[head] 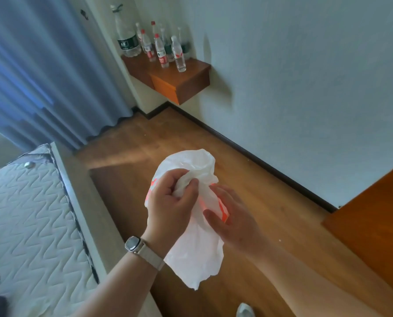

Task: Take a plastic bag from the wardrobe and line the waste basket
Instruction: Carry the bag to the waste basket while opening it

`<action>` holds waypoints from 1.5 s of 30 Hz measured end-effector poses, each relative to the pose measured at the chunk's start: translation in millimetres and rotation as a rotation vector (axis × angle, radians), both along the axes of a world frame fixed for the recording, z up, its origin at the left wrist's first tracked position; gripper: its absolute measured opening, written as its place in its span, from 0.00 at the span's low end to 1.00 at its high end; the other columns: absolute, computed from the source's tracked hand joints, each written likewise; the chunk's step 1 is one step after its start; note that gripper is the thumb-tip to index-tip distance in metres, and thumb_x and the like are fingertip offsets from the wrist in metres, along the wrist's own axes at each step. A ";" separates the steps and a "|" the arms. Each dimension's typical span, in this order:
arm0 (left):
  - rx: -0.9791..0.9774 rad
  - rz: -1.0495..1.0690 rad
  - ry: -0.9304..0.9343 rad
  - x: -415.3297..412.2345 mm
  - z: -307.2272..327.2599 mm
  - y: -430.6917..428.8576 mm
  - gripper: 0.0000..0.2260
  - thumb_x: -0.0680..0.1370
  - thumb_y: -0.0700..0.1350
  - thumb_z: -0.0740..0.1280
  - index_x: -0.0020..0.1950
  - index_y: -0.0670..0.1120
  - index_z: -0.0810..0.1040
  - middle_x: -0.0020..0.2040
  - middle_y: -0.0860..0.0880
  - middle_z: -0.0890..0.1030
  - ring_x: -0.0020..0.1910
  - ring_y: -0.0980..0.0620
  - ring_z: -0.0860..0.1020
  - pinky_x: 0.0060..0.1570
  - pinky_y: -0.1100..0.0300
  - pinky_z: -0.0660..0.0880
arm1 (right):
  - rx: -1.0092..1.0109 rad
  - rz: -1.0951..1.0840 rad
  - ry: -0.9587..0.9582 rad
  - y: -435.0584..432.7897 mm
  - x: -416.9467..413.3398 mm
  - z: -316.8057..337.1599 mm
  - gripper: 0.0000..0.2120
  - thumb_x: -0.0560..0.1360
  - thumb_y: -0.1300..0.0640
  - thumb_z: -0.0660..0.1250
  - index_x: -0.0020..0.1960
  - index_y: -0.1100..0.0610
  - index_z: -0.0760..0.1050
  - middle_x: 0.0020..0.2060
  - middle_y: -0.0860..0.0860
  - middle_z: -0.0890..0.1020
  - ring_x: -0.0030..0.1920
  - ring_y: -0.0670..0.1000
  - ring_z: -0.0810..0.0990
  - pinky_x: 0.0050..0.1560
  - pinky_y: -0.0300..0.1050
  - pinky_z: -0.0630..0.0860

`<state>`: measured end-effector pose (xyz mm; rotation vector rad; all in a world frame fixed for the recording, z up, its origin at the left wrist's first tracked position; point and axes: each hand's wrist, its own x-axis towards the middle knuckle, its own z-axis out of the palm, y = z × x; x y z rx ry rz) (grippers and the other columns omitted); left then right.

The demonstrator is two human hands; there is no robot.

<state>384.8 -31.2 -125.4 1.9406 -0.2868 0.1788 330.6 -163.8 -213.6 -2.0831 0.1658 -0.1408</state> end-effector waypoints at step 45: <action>-0.179 0.268 -0.049 519.5 8.9 177.2 0.11 0.76 0.39 0.69 0.44 0.57 0.78 0.42 0.61 0.80 0.42 0.63 0.78 0.35 0.73 0.74 | -0.191 0.362 0.060 161.8 561.7 39.2 0.25 0.68 0.30 0.62 0.63 0.34 0.63 0.55 0.28 0.68 0.55 0.38 0.72 0.63 0.37 0.67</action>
